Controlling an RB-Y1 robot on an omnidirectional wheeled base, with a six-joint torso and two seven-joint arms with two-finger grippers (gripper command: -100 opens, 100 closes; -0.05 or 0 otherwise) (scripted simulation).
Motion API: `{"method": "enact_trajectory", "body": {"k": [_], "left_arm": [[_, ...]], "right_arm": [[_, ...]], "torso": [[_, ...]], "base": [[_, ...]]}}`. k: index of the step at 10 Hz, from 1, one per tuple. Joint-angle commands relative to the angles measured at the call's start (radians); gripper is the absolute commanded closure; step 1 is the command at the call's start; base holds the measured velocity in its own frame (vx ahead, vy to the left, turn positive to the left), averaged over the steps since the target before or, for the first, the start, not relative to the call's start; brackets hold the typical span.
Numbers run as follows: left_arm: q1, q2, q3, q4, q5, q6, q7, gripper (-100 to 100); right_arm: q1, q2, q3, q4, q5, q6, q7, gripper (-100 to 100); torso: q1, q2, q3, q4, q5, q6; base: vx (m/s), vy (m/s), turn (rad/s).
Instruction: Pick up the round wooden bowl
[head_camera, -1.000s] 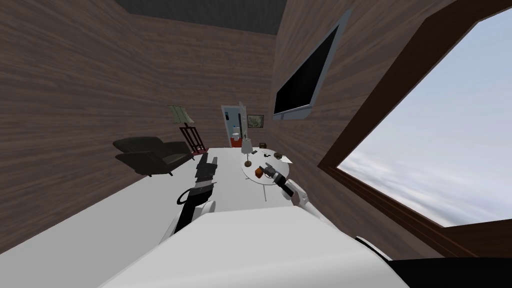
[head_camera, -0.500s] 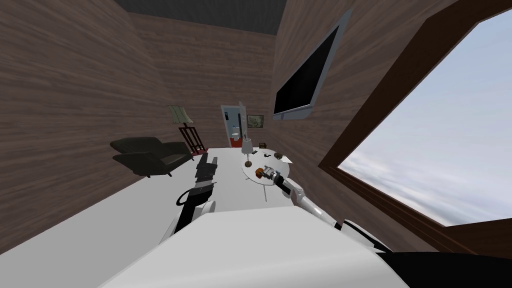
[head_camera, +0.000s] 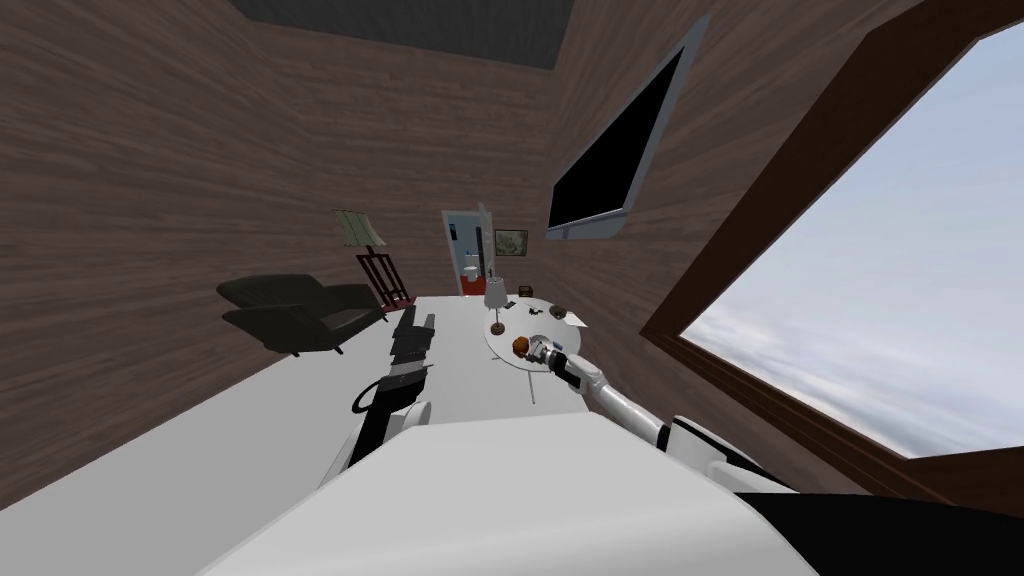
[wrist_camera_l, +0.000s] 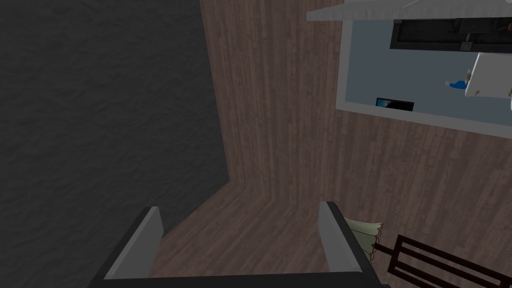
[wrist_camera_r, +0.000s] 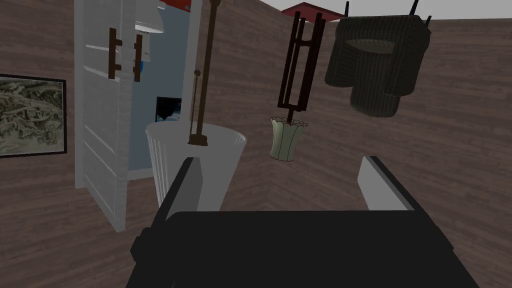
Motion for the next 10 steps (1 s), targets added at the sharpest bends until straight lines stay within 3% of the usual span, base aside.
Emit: {"method": "enact_trajectory", "body": {"k": [1, 2, 5, 6, 7, 8, 9, 10], "left_arm": [[0.000, 0.000, 0.000, 0.000, 0.000, 0.000, 0.000, 0], [0.000, 0.000, 0.000, 0.000, 0.000, 0.000, 0.000, 0], [0.000, 0.000, 0.000, 0.000, 0.000, 0.000, 0.000, 0], [0.000, 0.000, 0.000, 0.000, 0.000, 0.000, 0.000, 0], [0.000, 0.000, 0.000, 0.000, 0.000, 0.000, 0.000, 0], [0.000, 0.000, 0.000, 0.000, 0.000, 0.000, 0.000, 0], [0.000, 0.000, 0.000, 0.000, 0.000, 0.000, 0.000, 0], [0.000, 0.000, 0.000, 0.000, 0.000, 0.000, 0.000, 0]], "right_arm": [[-0.016, -0.008, 0.029, 0.041, 0.023, 0.007, 0.011, -100], [-0.052, -0.021, 0.066, 0.086, 0.064, 0.010, 0.031, -100], [-0.086, -0.035, 0.117, 0.155, 0.106, 0.012, 0.050, -100], [-0.121, -0.048, 0.160, 0.192, 0.146, 0.014, 0.069, -100], [-0.121, -0.048, 0.160, 0.210, 0.146, 0.014, 0.069, -100], [-0.154, -0.061, 0.203, 0.233, 0.186, 0.017, 0.087, -100], [-0.154, -0.061, 0.203, 0.254, 0.186, 0.017, 0.087, -100], [-0.186, -0.074, 0.243, 0.293, 0.225, 0.018, 0.104, -100]], "torso": [[0.000, 0.000, 0.000, 0.000, 0.000, 0.000], [0.000, 0.000, 0.000, 0.000, 0.000, 0.000], [0.000, 0.000, 0.000, 0.000, 0.000, 0.000], [0.000, 0.000, 0.000, 0.000, 0.000, 0.000], [0.000, 0.000, 0.000, 0.000, 0.000, 0.000], [0.000, 0.000, 0.000, 0.000, 0.000, 0.000], [0.000, 0.000, 0.000, 0.000, 0.000, 0.000], [0.000, 0.000, 0.000, 0.000, 0.000, 0.000]], "base": [[0.012, 0.018, 0.002], [0.013, 0.027, 0.002], [0.016, 0.022, 0.005], [0.014, 0.023, 0.012], [0.012, 0.020, 0.008], [0.023, 0.023, 0.018], [0.020, 0.021, 0.013], [0.016, 0.023, 0.030]]}}
